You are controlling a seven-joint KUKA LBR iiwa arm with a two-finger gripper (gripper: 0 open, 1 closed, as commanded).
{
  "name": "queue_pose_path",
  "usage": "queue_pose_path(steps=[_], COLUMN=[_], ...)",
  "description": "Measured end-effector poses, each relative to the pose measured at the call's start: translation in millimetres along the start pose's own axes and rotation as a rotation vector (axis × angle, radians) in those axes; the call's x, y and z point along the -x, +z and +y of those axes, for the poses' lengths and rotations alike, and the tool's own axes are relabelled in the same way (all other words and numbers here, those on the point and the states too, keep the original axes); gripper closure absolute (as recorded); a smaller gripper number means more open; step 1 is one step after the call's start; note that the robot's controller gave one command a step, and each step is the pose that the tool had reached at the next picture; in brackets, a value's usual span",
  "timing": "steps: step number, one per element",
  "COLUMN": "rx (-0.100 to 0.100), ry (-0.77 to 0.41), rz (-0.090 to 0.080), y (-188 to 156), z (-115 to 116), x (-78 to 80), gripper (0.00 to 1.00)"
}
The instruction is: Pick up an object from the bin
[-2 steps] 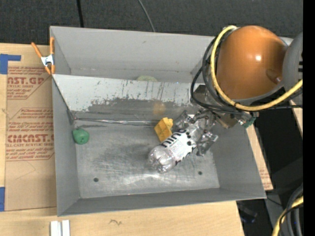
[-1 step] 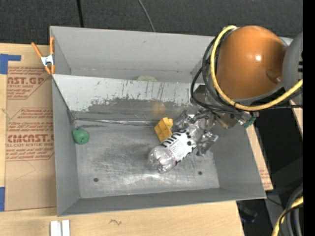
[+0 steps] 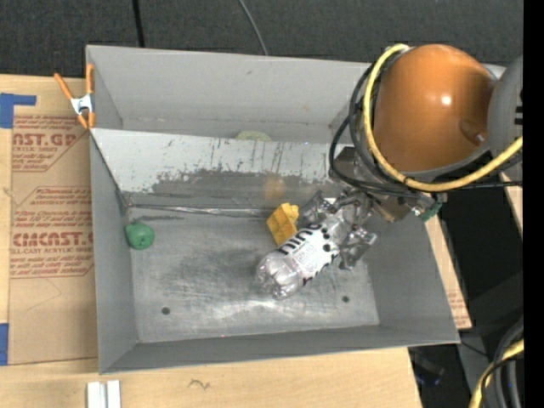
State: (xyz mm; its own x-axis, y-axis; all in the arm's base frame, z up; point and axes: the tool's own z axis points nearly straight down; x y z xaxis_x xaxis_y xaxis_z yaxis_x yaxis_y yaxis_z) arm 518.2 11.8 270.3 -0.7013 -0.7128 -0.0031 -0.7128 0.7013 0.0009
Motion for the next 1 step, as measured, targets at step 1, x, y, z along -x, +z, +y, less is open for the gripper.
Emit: queue_pose_path(steps=[1], rx=[0.0], ry=[0.0], rz=[0.0], y=[0.0], z=[0.0], x=[0.0], gripper=[1.0])
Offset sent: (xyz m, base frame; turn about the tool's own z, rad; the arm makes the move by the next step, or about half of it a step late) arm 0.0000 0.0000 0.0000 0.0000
